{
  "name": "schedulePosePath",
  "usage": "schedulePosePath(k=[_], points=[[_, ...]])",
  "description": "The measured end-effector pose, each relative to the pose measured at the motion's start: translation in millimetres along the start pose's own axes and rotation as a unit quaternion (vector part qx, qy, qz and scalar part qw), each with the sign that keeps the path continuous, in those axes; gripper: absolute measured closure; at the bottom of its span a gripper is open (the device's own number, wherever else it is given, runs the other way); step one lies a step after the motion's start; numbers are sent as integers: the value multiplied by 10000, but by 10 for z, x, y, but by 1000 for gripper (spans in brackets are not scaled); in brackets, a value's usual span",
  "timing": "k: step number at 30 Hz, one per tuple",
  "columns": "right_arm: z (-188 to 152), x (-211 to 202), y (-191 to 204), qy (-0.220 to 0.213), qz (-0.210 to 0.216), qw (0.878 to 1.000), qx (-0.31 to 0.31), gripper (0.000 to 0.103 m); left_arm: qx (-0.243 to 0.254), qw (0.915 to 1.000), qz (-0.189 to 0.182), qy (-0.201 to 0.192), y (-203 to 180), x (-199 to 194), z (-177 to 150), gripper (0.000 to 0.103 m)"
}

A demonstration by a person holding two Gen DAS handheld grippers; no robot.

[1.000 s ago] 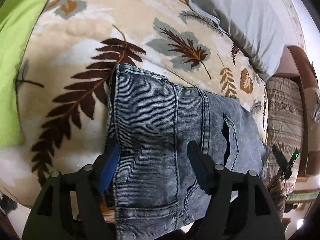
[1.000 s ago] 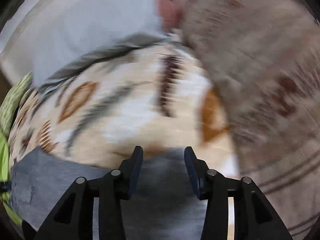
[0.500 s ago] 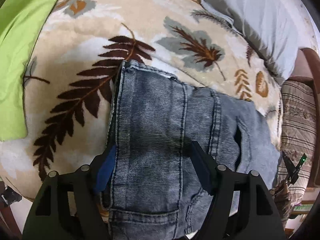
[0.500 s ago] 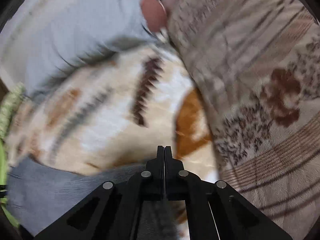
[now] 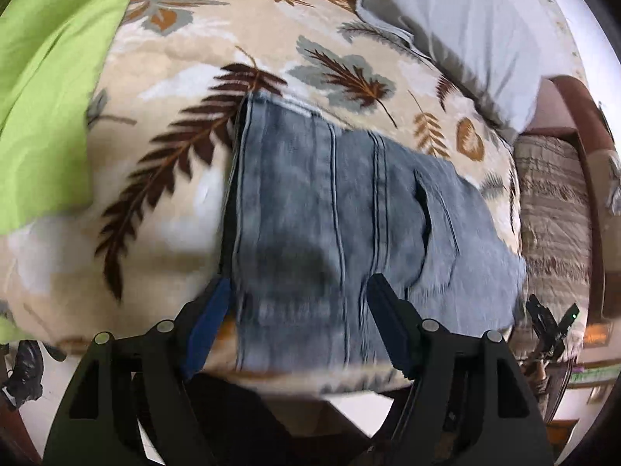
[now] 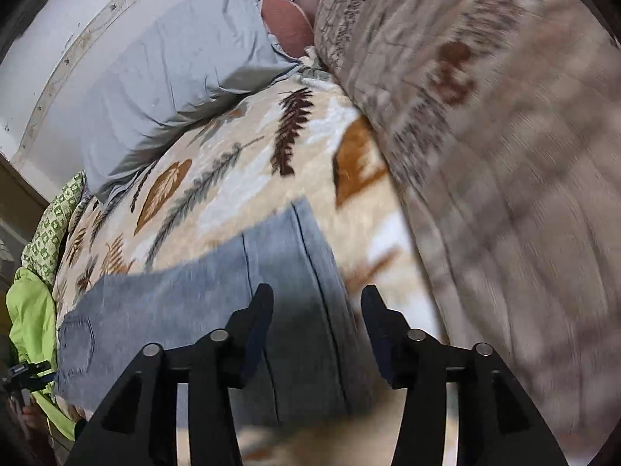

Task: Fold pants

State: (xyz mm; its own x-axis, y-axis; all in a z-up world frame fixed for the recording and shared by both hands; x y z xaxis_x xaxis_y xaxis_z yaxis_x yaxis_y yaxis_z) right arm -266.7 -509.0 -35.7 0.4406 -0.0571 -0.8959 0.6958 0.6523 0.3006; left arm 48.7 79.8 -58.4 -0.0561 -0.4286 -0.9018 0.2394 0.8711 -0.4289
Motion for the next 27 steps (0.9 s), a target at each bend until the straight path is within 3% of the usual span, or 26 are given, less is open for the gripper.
schedulePosePath(k=[4, 10, 16, 17, 18, 20, 22, 24, 27], points=[[-213, 113, -87, 87, -14, 9997, 212, 50, 64, 10000, -62, 36, 59, -81, -293, 31], [-290, 210, -77, 58, 52, 9988, 488, 50, -74, 9979, -636, -11, 99, -174, -612, 29], [-256, 213, -62, -40, -18, 9984, 564, 48, -163, 9973, -671, 246, -48, 146, -429, 27], [-247, 227, -71, -39, -5, 9984, 566, 48, -269, 9973, -627, 263, -52, 204, -355, 30], [-237, 247, -83, 1, 29, 9984, 558, 53, -363, 9970, -639, 232, -43, 219, -298, 53], [-196, 247, -97, 39, -58, 9989, 468, 76, -491, 9954, -782, 263, -64, 200, -140, 92], [-150, 93, -91, -193, 161, 9988, 411, 89, -464, 9962, -722, 145, -110, 123, -58, 94], [-142, -99, -72, -491, 291, 9975, 420, 90, -270, 9983, -520, -22, -197, 34, -9, 94], [-219, -159, -61, -585, 298, 9969, 426, 90, -56, 9996, -207, -203, -229, 64, -39, 94]])
Point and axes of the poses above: each gripper's, at about its wrist camera, not at the fingertips, and x roughly the way its jaws point, y to its left, z to its top, the point moved 1 cm from there along x, roughly the way its jaws point, and after that the axes turned 10 degrees about y, right-handed, at the moved point
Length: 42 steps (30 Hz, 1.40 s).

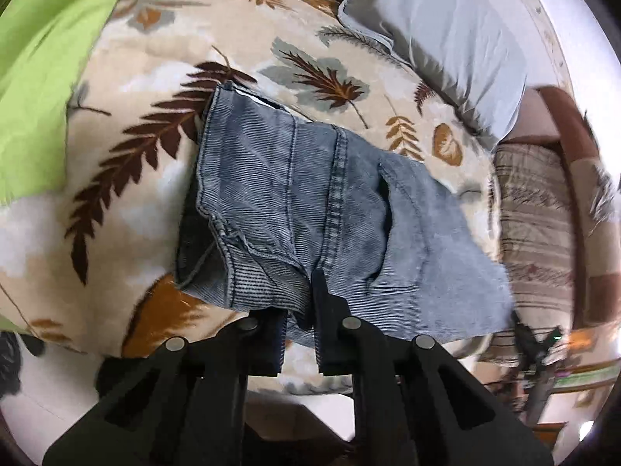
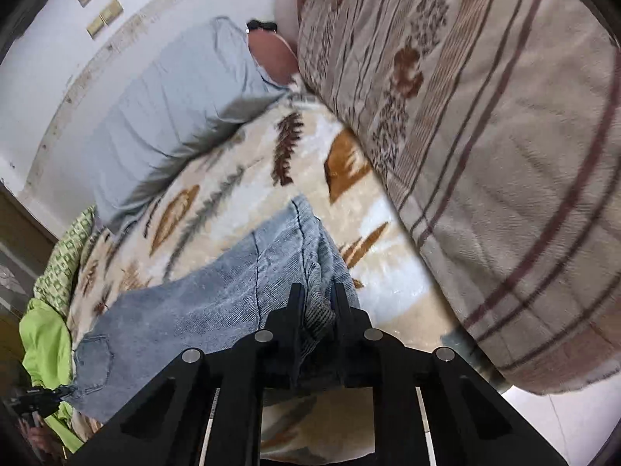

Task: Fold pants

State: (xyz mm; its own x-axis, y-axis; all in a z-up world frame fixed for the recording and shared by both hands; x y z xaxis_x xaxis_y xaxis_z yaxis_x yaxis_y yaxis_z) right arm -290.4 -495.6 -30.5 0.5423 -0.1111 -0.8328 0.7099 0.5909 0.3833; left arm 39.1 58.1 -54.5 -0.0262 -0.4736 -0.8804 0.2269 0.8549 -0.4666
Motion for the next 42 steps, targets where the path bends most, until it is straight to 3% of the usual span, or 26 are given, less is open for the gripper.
schedulePosePath(k=[3, 6, 8, 10, 11, 16, 20, 24, 30, 33, 35, 37, 41, 42], points=[[-148, 253, -131, 388, -264, 9988, 113, 89, -46, 9990, 429, 109, 173, 245, -25, 92], [-196, 310, -230, 424, -183, 9983, 344, 89, -251, 9994, 184, 174, 325, 311, -25, 90], [-171, 312, -205, 500, -262, 9980, 294, 85, -224, 9993, 213, 229, 327, 289, -8, 89], [-166, 283, -194, 527, -363, 9976, 269, 84, -158, 9991, 312, 256, 302, 260, -15, 84], [-171, 246, -198, 477, -307, 9979, 322, 84, -138, 9989, 378, 231, 291, 219, -25, 76], [-261, -18, -309, 155, -68, 9982, 581, 66, -58, 9948, 1009, -86, 374, -88, -117, 54], [-353, -63, -328, 79, -4, 9981, 611, 54, -119, 9944, 990, -352, 400, -358, -113, 49], [-463, 56, -345, 123, 165, 9972, 721, 51, 127, 9941, 982, -432, 113, -424, -32, 41], [-600, 291, -337, 199, 627, 9945, 815, 51, 1144, 9872, 1100, -132, -743, -197, 49, 39], [-624, 349, -330, 40, 897, 9924, 841, 49, 1656, 9798, 1117, 98, -1266, 21, 70, 39], [-605, 385, -324, -27, 1067, 9905, 863, 49, 2100, 9697, 1215, 289, -1718, 231, 80, 38], [-594, 410, -325, -85, 1176, 9890, 891, 49, 2535, 9570, 1328, 475, -2145, 449, 80, 37], [-632, 420, -399, -203, 1474, 9838, 997, 49, 3431, 9217, 1485, 1032, -3153, 1038, 13, 37], [-645, 425, -420, -227, 1553, 9824, 1013, 49, 3530, 9169, 1484, 1122, -3312, 1125, -5, 37]])
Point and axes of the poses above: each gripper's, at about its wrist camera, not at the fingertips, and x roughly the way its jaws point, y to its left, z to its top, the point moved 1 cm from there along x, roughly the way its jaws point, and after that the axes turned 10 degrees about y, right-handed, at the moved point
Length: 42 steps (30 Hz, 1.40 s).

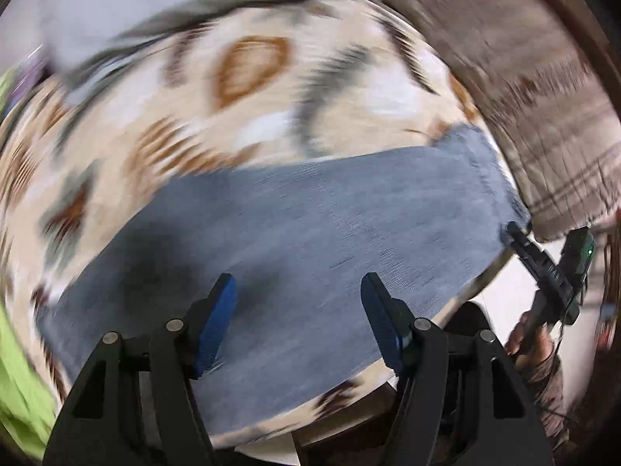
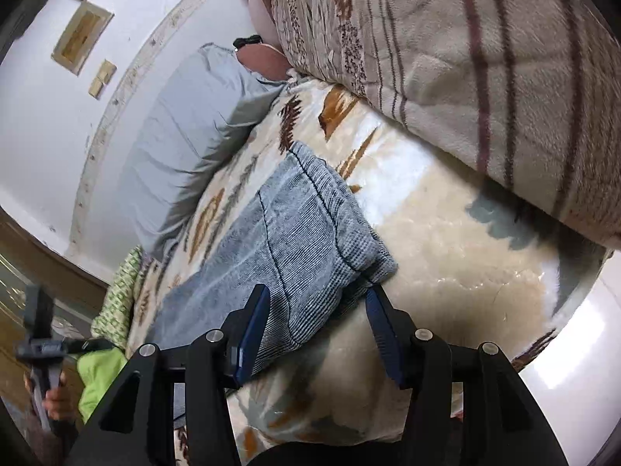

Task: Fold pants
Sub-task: 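Grasp the jeans leg hem with the left gripper while the right gripper grasps beside it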

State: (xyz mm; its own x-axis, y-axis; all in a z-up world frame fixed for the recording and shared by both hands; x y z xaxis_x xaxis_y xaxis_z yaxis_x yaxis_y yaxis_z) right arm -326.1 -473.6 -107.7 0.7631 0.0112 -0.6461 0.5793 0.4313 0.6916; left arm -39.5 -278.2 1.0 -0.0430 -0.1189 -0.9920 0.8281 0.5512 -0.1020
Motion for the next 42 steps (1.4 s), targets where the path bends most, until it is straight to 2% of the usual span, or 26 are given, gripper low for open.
schedulePosePath(k=[3, 8, 13, 17, 22, 25, 27, 34, 35, 37, 39, 41, 42], points=[[-16, 1, -38, -50, 150, 9999, 16, 50, 537, 9979, -111, 334, -634, 205, 518, 37], [-63, -21, -75, -117, 249, 9996, 78, 51, 997, 9910, -365, 809, -1418, 561, 1203, 37], [-163, -73, -152, -160, 323, 9990, 261, 51, 1218, 9843, -611, 1127, -1836, 876, 1750, 37], [-129, -30, -204, -196, 492, 9976, 443, 51, 1406, 9764, -792, 1433, -1940, 1103, 1980, 37], [-2, 60, -205, -307, 693, 9962, 424, 50, 1779, 9640, -1003, 1702, -1992, 1295, 2083, 34], [53, 90, -185, -382, 772, 9955, 399, 49, 2034, 9575, -1160, 1686, -2021, 1331, 2072, 20], [82, 106, -173, -407, 808, 9953, 359, 49, 2350, 9494, -1245, 1672, -2112, 1334, 2028, 20], [87, 128, -122, -454, 817, 9954, 183, 49, 3219, 9263, -1167, 1571, -2400, 1309, 1861, 19], [97, 133, -119, -460, 819, 9954, 176, 49, 3295, 9245, -1146, 1533, -2417, 1305, 1848, 21], [96, 141, -118, -466, 790, 9957, 139, 49, 3304, 9263, -1094, 1442, -2454, 1312, 1811, 28], [109, 149, -103, -467, 743, 9961, 93, 52, 3286, 9292, -1034, 1336, -2474, 1309, 1824, 39], [146, 172, -117, -451, 722, 9963, 86, 59, 3246, 9319, -1044, 1235, -2382, 1223, 1880, 48], [166, 189, -130, -418, 698, 9966, 101, 72, 3252, 9327, -1039, 1163, -2383, 1194, 1856, 55]])
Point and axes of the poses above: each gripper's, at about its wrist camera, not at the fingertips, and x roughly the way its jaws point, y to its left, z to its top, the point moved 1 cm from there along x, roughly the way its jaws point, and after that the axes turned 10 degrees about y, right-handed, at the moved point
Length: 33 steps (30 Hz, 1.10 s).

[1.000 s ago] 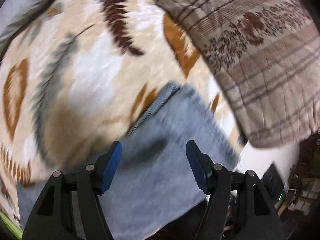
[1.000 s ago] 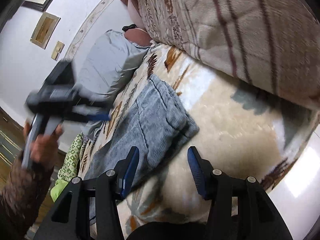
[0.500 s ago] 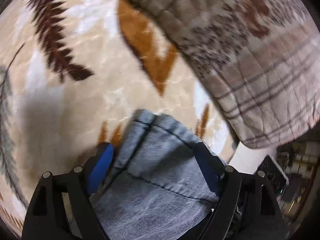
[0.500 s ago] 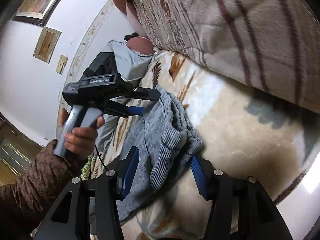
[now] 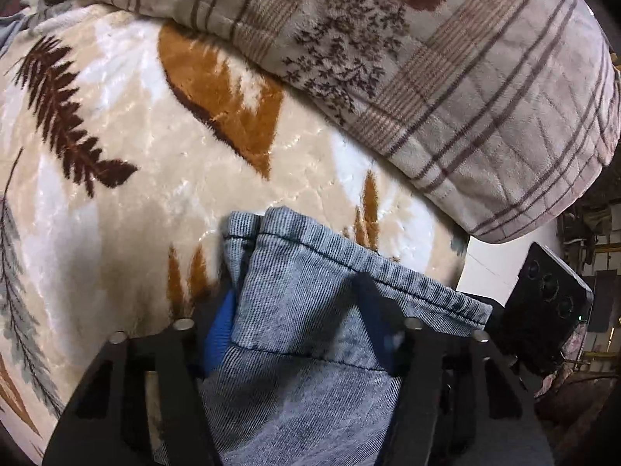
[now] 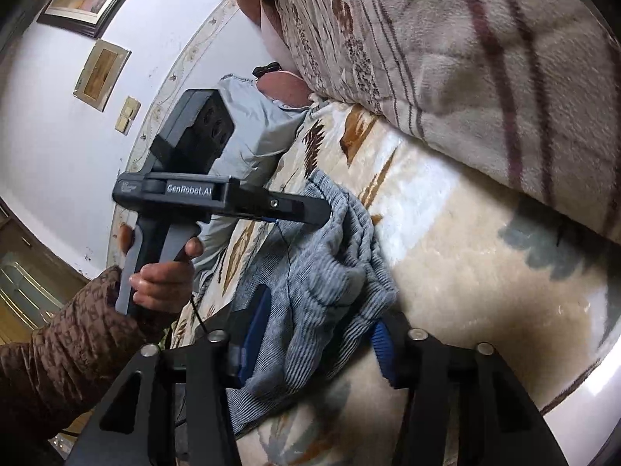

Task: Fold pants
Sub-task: 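Grasp the jeans leg hem with the left gripper while the right gripper grasps beside it, then lift the hem with both grippers and fold it over onto the jeans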

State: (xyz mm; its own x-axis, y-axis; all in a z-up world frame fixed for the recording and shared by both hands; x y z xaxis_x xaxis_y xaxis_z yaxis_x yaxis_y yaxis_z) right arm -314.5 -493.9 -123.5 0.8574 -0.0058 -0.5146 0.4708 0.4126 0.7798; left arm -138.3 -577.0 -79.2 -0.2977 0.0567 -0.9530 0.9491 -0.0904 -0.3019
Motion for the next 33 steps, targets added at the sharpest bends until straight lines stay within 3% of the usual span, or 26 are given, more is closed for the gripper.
schedulePosePath(k=[1, 3, 5, 19, 33], points=[[16, 15, -15, 39, -33, 10000, 46, 78, 11, 10000, 33, -38, -28, -23, -18, 60], [28, 14, -21, 38, -22, 10000, 70, 79, 32, 9997, 162, -158, 42, -94, -200, 80], [37, 0, 43, 59, -136, 9999, -79, 80, 18, 9991, 243, -354, 12, -181, -278, 87], [38, -191, 606, -6, -525, 9937, -986, 80, -220, 9915, 458, -1202, -35, -891, -782, 88], [-126, -190, 1191, 93, -487, 9860, -1594, 80, -792, 9807, 629, -1674, -74, -1146, -1326, 88]])
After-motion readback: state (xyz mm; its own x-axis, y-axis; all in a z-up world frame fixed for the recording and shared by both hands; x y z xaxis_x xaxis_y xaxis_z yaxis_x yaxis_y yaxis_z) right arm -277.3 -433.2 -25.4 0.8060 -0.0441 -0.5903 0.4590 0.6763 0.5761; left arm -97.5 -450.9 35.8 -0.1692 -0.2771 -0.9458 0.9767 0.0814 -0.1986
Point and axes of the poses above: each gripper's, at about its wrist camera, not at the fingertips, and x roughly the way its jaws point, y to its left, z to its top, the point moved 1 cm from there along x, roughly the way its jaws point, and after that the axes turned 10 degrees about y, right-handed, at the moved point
